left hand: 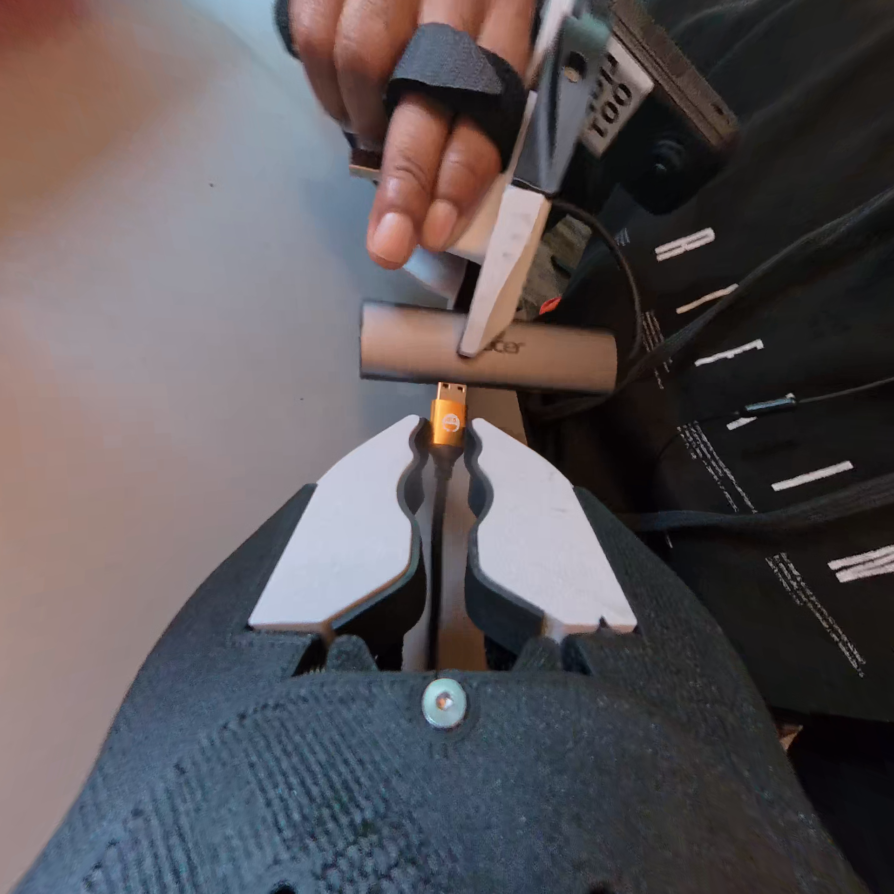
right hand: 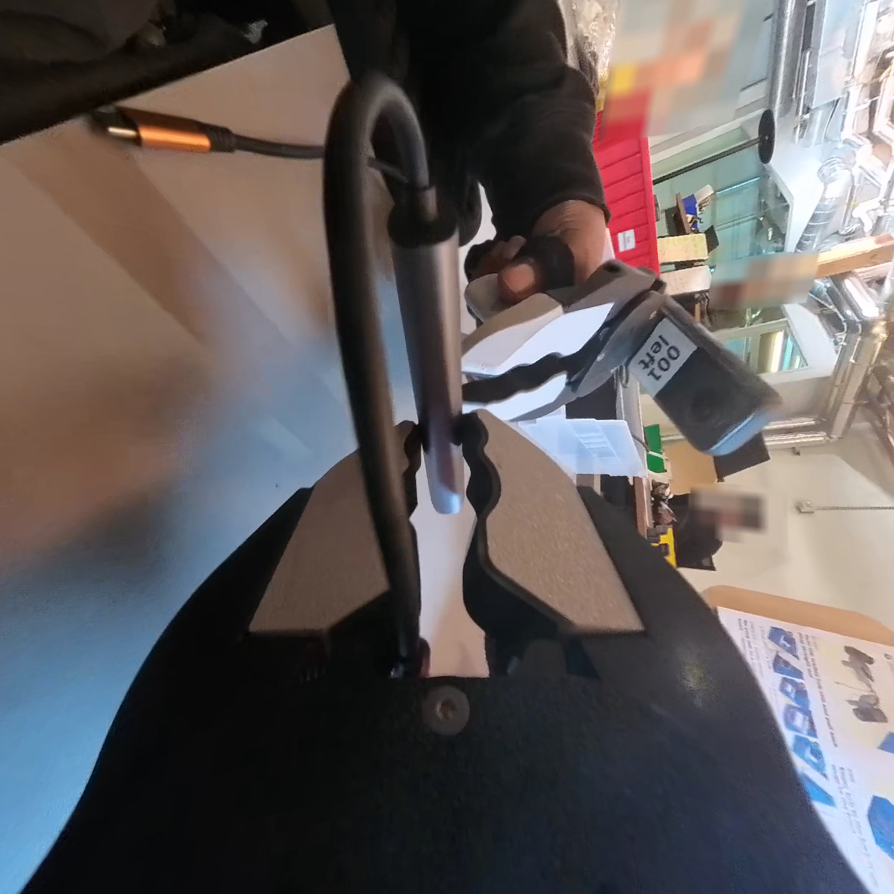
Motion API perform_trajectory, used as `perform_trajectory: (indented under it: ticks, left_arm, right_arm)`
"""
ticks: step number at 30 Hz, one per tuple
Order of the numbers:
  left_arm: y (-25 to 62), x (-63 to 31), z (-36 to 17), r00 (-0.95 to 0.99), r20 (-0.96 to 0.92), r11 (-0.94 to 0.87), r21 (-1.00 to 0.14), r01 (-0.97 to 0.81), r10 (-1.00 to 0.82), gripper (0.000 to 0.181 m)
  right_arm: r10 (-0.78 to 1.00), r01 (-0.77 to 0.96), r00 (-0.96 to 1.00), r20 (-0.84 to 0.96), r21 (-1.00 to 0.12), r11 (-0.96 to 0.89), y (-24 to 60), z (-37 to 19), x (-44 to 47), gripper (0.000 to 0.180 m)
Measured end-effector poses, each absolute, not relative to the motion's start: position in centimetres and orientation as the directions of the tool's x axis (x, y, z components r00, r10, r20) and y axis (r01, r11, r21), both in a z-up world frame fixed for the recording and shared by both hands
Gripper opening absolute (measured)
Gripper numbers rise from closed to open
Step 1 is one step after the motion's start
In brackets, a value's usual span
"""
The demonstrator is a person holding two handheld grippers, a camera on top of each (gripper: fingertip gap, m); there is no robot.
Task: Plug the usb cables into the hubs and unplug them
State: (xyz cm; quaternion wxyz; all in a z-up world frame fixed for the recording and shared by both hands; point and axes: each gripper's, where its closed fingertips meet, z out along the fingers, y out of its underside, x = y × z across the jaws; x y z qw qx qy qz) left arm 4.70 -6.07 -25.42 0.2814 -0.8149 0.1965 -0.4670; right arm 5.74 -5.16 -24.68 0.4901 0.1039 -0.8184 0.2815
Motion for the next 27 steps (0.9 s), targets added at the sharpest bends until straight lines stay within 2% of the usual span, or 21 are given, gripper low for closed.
perform_trajectory:
  ticks: [2, 3, 4, 5, 6, 7, 8, 11, 14, 18, 21, 23, 27]
  left_arm:
    - [-5.8, 4.6, -25.7, 0.491, 0.668, -0.778, -0.627, -0.033, -0.559, 0.013]
    - [-5.5, 4.8, -25.2, 0.483, 0.672, -0.768, -0.64, -0.001, -0.561, 0.0]
    - [-4.8, 5.5, -22.4, 0.385, 0.706, -0.725, -0.677, 0.124, -0.594, 0.0]
    - [-4.6, 6.2, -21.6, 0.376, 0.705, -0.73, -0.676, 0.102, -0.601, 0.0]
    - [-4.4, 6.5, -22.6, 0.482, 0.608, -0.701, -0.713, -0.018, -0.631, 0.0]
    - [-4.3, 6.2, -23.0, 0.538, 0.542, -0.684, -0.724, -0.091, -0.646, 0.0]
    - [-4.2, 5.4, -22.6, 0.559, 0.522, -0.67, -0.737, -0.083, -0.644, 0.0]
    - [-4.1, 1.8, -22.5, 0.679, 0.428, -0.636, -0.769, -0.074, -0.596, 0.0]
    - [-5.1, 1.5, -23.2, 0.69, 0.379, -0.617, -0.776, -0.126, -0.617, 0.023]
    - [-6.4, 2.8, -25.6, 0.652, 0.337, -0.625, -0.732, -0.272, -0.679, 0.032]
    - [-6.6, 3.6, -27.0, 0.635, 0.349, -0.646, -0.691, -0.323, -0.69, 0.016]
    - [-6.5, 3.7, -26.9, 0.643, 0.325, -0.639, -0.689, -0.341, -0.693, 0.014]
    - [-6.4, 3.9, -26.6, 0.637, 0.397, -0.679, -0.678, -0.282, -0.661, 0.014]
  right_arm:
    - [0.098, -0.444, -0.503, 0.859, -0.355, 0.823, -5.3, -24.9, 5.7, 0.016]
    - [0.116, -0.448, -0.514, 0.85, -0.381, 0.808, -5.6, -24.9, 5.8, 0.016]
    - [0.124, -0.442, -0.525, 0.842, -0.393, 0.806, -6.1, -25.4, 5.7, 0.017]
    - [0.079, -0.428, -0.513, 0.855, -0.334, 0.839, -6.2, -26.4, 5.2, 0.017]
    - [0.04, -0.439, -0.483, 0.875, -0.282, 0.853, -6.4, -26.9, 4.9, 0.017]
    - [0.06, -0.442, -0.49, 0.87, -0.308, 0.843, -6.5, -26.8, 4.9, 0.017]
    - [0.107, -0.432, -0.499, 0.86, -0.354, 0.83, -6.3, -26.2, 4.8, 0.015]
    - [0.155, -0.415, -0.467, 0.87, -0.371, 0.831, -5.2, -24.8, 4.5, 0.017]
    - [0.179, -0.408, -0.451, 0.874, -0.38, 0.83, -4.7, -24.4, 4.5, 0.017]
    - [0.204, -0.406, -0.45, 0.87, -0.402, 0.821, -4.7, -24.2, 4.4, 0.017]
    - [0.204, -0.404, -0.453, 0.868, -0.404, 0.821, -4.7, -24.3, 4.4, 0.017]
    - [0.198, -0.4, -0.458, 0.867, -0.399, 0.825, -4.6, -24.5, 4.5, 0.017]
    - [0.187, -0.404, -0.473, 0.861, -0.401, 0.822, -4.7, -24.4, 4.8, 0.017]
